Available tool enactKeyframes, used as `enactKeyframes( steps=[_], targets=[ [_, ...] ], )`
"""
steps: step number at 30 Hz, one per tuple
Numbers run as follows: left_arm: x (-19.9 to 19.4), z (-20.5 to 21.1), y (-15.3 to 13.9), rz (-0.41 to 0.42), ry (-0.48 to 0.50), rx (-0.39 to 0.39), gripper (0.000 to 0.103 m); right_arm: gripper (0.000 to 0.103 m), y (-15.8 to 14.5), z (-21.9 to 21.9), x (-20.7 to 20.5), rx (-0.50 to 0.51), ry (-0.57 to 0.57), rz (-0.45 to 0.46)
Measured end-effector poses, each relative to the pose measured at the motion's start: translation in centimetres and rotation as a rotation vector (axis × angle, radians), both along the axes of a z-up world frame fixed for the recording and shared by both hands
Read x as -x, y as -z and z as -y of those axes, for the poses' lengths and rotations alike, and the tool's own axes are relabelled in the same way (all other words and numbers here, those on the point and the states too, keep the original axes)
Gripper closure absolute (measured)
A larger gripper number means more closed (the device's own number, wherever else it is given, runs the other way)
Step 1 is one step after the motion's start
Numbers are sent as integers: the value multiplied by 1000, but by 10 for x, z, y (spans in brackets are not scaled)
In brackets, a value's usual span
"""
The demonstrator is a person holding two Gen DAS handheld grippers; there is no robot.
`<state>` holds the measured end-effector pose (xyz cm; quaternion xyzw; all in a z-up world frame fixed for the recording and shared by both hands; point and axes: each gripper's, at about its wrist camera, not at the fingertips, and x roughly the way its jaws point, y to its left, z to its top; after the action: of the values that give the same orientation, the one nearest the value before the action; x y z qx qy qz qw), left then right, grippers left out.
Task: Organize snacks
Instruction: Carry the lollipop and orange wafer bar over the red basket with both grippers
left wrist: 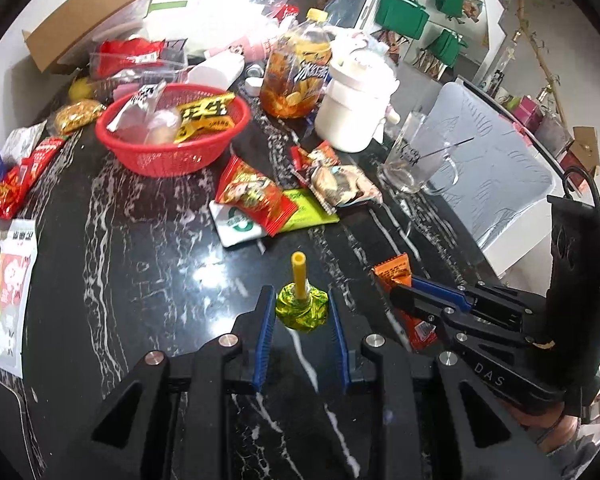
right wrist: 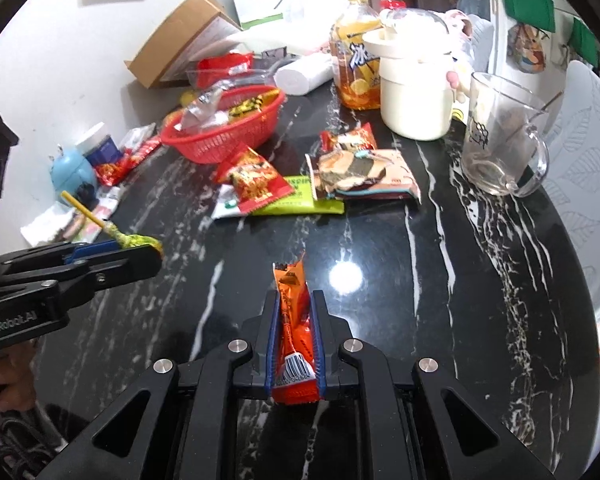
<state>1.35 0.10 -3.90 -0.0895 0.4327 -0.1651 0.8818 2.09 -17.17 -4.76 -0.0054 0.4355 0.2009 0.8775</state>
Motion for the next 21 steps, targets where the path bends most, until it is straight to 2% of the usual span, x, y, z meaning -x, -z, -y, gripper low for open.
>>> enactKeyframes(
  steps=[11, 21],
  targets=[
    [-13, 9, -34, 106, 19, 0, 77, 89, -31, -5, -11, -28, -58, 65],
    [-39, 0, -76, 233, -2, 6, 77, 89, -70, -14, -40, -58, -87, 170]
  ],
)
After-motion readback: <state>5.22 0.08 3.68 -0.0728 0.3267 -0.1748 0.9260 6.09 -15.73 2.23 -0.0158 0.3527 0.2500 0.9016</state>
